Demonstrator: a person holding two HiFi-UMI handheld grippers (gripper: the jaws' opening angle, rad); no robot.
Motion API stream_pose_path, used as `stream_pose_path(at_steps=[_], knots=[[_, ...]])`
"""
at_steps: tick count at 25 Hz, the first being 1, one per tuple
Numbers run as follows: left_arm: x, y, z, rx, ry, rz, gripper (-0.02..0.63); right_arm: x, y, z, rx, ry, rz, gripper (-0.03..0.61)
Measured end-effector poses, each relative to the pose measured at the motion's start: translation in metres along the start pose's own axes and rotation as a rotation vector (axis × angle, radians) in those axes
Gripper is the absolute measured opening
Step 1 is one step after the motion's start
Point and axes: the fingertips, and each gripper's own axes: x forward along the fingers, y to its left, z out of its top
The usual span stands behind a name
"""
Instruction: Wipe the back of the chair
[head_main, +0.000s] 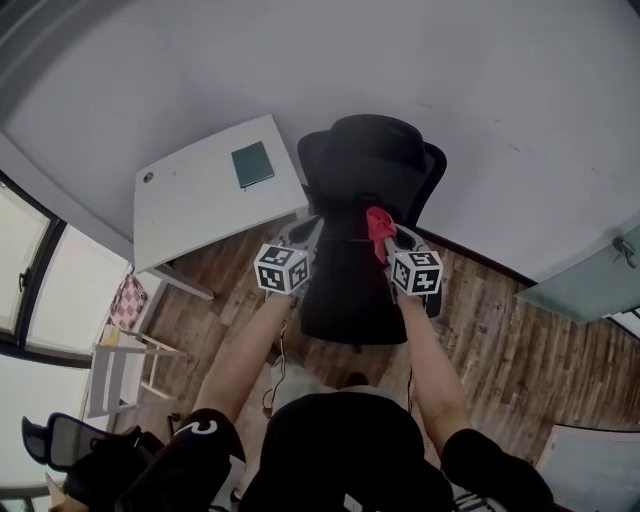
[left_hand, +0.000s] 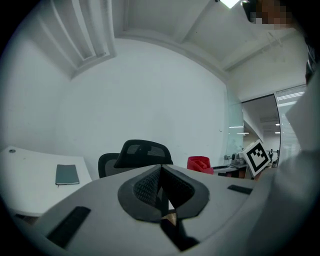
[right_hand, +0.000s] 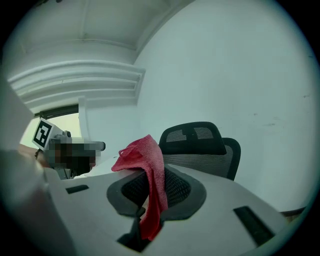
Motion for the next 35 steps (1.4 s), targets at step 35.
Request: stream_pose_path(at_steps=[35], knots=[[-0.068,-0.125,0.001,0.084,-0.018,0.033,0.026,-0.158,-0.004,0.003,0.006,-0.070,-0.001,0.069]])
